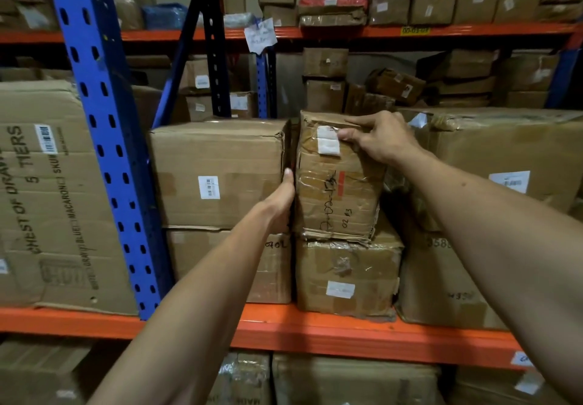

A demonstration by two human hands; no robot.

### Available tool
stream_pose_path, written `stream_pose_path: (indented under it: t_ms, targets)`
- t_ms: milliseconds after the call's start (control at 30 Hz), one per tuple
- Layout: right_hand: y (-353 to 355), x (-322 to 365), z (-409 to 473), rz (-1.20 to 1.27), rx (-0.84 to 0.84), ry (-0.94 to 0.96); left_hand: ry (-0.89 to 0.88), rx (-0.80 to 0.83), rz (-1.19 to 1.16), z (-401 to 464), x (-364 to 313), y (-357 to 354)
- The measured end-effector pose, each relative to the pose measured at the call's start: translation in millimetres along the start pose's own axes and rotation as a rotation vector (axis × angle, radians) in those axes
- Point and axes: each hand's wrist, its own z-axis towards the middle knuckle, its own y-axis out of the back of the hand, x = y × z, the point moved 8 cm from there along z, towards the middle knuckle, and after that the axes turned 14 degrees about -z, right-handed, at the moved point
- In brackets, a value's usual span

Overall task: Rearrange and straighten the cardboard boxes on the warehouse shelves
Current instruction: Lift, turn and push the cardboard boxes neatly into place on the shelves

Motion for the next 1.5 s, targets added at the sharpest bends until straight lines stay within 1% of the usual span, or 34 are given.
stream_pose_path:
  t_ms: [67, 133, 233, 300, 400, 433, 500, 567, 667, 700, 767, 833, 900, 1033, 1133, 1233, 1400, 1500]
  targets:
    - [4.9, -9.1, 1.6, 0.056, -0.012, -0.025, 0.03, -0.059, 0.0, -1.0, 6.8, -4.9]
    - [12.0, -19.6, 5.2, 0.111, -0.025, -0.05, 0.038, -0.091, -0.081, 5.3, 9.4, -9.5]
    - [20.6, -29.7, 11.1, 0.139, -0.045, -0.077, 0.056, -0.082, -0.205, 11.3, 9.6, -21.2]
    - [22.8, -32.8, 14.2, 0.143, -0.043, -0.092, 0.008, -0.092, -0.346, 16.7, 7.7, -27.6]
    - [26.6, -31.7, 18.0, 0.147, -0.036, -0.1, -0.019, -0.086, -0.585, 76.6, 28.3, -23.0]
    - [27.3, -30.3, 18.6, 0.151, -0.027, -0.11, -0.018, -0.066, -0.677, 84.6, 33.3, -26.1]
    - [27.4, -28.9, 20.5, 0.157, 0.013, -0.145, -0.076, 0.027, -0.827, 61.1, 30.1, -43.3]
    - [26.1, -30.2, 20.8, 0.17, 0.091, -0.198, -0.116, 0.111, -0.943, 51.4, 32.3, -54.8]
    - [19.8, -27.2, 13.6, 0.154, 0.233, -0.23, -0.048, 0.186, -1.037, 51.3, 51.0, -73.5]
    - [18.5, -25.2, 13.0, 0.16, 0.248, -0.22, -0.033, 0.2, -1.038, 49.6, 51.6, -78.0]
    - [19.7, -24.2, 12.5, 0.159, 0.215, -0.235, -0.031, 0.193, -1.01, 51.6, 50.5, -80.0]
    - [21.9, -23.1, 10.3, 0.163, 0.165, -0.262, -0.033, 0.156, -0.987, 54.2, 48.5, -74.0]
    - [26.2, -26.1, 7.0, 0.211, 0.103, -0.348, -0.042, 0.123, -0.986, 52.8, 45.2, -68.9]
    - [40.4, -18.3, 4.6, 0.215, 0.049, -0.377, -0.07, 0.023, -0.978, 55.9, 47.5, -60.0]
    - [57.4, -16.2, 0.6, 0.242, 0.02, -0.399, -0.038, 0.014, -1.022, 55.8, 44.5, -58.2]
    - [77.1, -17.9, -7.9, 0.281, -0.007, -0.395, -0.101, -0.002, -0.972, 15.7, 18.9, -57.5]
    - [107.6, -30.1, -26.1, 0.444, -0.092, -0.44, -0.183, 0.093, -0.879, -18.5, -30.7, -62.8]
    - [113.4, -41.5, -38.5, 0.634, -0.159, -0.512, -0.296, 0.012, -0.772, -45.0, -70.7, -51.0]
